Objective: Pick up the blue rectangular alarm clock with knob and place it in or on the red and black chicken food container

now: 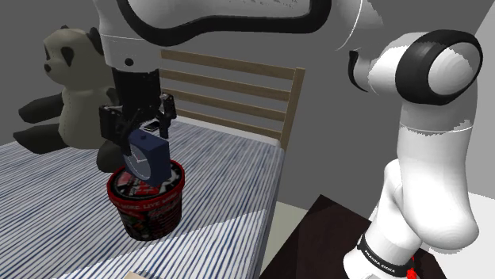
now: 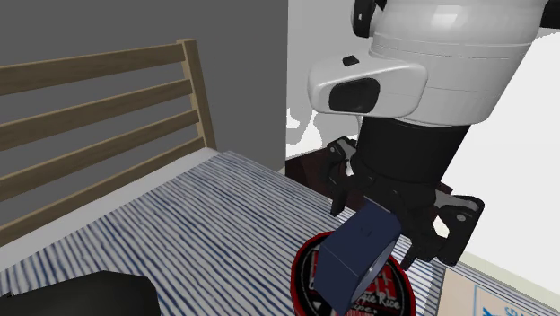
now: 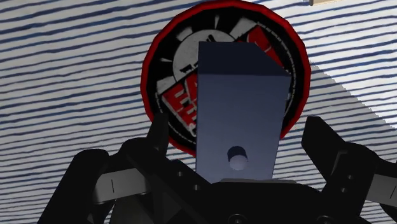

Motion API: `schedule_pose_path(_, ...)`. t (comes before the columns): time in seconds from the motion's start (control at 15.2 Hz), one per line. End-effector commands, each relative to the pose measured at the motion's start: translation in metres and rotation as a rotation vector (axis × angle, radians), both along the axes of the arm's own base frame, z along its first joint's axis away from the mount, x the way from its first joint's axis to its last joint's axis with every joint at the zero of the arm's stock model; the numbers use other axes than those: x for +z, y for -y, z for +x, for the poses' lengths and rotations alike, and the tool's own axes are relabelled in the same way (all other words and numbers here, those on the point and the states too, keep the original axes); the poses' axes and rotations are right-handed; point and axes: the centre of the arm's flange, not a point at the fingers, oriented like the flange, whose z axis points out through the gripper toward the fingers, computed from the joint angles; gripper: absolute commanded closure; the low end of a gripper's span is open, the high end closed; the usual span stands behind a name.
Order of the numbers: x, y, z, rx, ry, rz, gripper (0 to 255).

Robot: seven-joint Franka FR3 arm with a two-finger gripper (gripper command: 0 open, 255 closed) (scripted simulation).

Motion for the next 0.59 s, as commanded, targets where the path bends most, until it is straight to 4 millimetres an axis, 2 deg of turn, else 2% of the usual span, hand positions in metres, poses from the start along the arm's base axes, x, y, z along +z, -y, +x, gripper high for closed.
schedule_pose_path(0.0,0.025,0.002,-0.001,0.0,-0.001,0.0,0)
schedule_pose_path(0.07,0.035,0.002,-0.001,0.0,-0.001,0.0,0)
schedule_pose_path(0.53,0.035,0.002,-0.001,0.0,-0.001,0.0,0)
